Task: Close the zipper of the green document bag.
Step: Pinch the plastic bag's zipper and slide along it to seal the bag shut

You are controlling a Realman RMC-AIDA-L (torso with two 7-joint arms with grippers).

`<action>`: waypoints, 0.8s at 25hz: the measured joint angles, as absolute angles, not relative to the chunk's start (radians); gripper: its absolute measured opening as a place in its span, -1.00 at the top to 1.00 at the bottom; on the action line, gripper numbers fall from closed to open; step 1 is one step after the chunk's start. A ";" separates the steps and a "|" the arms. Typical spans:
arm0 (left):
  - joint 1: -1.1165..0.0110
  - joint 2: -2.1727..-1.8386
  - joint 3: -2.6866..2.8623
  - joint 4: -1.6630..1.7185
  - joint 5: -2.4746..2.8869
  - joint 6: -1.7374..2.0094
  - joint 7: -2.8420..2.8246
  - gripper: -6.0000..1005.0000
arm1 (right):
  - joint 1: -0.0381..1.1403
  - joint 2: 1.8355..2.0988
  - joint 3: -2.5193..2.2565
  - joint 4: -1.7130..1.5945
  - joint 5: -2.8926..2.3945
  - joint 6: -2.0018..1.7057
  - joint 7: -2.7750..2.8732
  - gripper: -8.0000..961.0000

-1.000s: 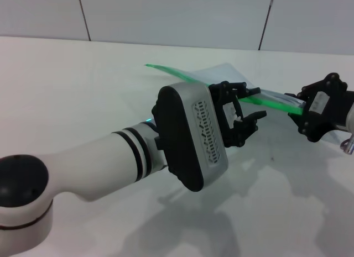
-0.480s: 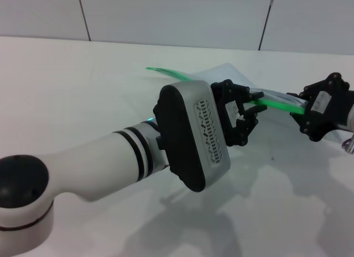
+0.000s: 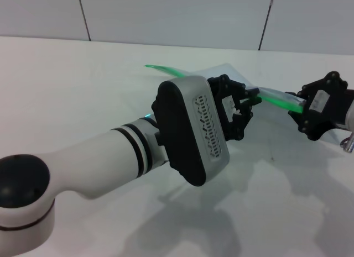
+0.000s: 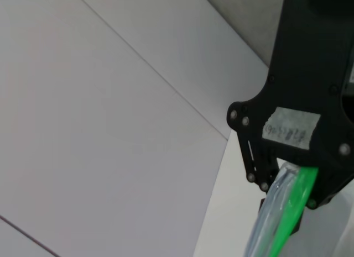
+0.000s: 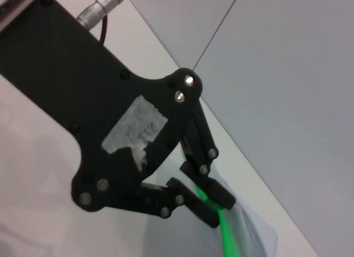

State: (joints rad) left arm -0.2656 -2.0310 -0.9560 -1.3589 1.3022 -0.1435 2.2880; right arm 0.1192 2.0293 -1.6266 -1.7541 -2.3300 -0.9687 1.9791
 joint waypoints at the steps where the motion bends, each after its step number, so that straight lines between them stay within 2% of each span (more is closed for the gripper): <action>1: -0.266 -2.031 -0.954 -1.359 1.302 -0.139 2.288 0.83 | 0.120 2.029 -1.627 -1.754 -2.330 -0.969 1.979 0.87; 20: -0.245 -2.028 -1.028 -1.296 1.237 -0.133 2.283 0.84 | 0.111 2.029 -1.624 -1.769 -2.330 -0.971 1.979 0.88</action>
State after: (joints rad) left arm -0.2448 -2.0280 -1.0282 -1.2957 1.2372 -0.1332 2.2831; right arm 0.1115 2.0295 -1.6236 -1.7686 -2.3301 -0.9711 1.9787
